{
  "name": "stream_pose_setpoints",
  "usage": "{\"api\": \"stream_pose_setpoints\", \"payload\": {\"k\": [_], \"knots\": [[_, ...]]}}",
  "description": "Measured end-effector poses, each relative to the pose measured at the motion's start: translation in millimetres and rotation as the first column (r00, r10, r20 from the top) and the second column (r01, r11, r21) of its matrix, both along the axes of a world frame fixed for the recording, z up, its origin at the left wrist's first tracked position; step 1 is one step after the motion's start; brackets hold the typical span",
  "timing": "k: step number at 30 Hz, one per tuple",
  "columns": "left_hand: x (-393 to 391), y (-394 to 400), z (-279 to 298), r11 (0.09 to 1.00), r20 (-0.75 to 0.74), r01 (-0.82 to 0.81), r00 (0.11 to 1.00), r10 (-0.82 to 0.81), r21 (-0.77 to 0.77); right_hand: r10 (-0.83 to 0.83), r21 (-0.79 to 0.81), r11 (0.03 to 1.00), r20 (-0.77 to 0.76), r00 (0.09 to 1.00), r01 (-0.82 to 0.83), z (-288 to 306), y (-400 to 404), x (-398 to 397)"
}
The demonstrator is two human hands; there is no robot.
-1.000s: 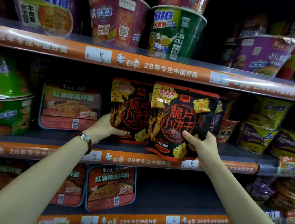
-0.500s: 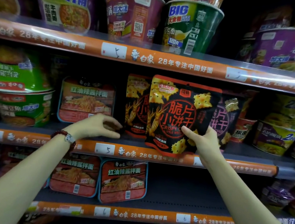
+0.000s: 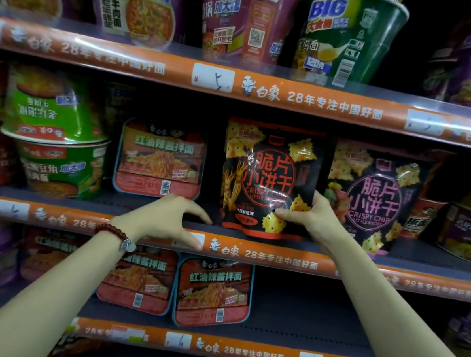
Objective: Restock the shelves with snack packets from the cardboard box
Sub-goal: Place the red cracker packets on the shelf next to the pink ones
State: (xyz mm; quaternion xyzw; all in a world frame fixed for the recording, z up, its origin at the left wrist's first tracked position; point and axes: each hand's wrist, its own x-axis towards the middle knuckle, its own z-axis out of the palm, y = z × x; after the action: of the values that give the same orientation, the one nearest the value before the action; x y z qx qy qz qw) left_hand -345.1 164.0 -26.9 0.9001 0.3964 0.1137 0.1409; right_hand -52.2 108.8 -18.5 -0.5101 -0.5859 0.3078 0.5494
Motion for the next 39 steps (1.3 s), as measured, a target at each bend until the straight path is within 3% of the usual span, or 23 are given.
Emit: {"api": "stream_pose_setpoints", "payload": {"k": [2,7,14,27,39], "knots": [[2,5,-3,0.999,0.003,0.03,1.0,-0.031,0.033,-0.029,0.03,0.999,0.035,0.999,0.028,-1,2,-1],[0,15,-11,0.991,0.006,0.049,0.999,-0.05,0.128,-0.106,0.111,0.988,-0.043,0.993,0.11,-17,13,-11],[-2,15,-15,0.99,0.033,0.06,0.997,-0.065,0.124,-0.098,0.048,0.994,0.007,0.995,0.097,-10,19,-6],[-1,16,-15,0.993,0.044,0.05,0.998,-0.055,0.109,-0.124,-0.04,0.992,-0.099,0.987,0.121,-12,23,-9],[1,9,-12,0.994,0.051,0.018,0.998,-0.024,0.107,-0.182,-0.1,0.979,-0.034,0.983,0.178,-9,11,-9]]}}
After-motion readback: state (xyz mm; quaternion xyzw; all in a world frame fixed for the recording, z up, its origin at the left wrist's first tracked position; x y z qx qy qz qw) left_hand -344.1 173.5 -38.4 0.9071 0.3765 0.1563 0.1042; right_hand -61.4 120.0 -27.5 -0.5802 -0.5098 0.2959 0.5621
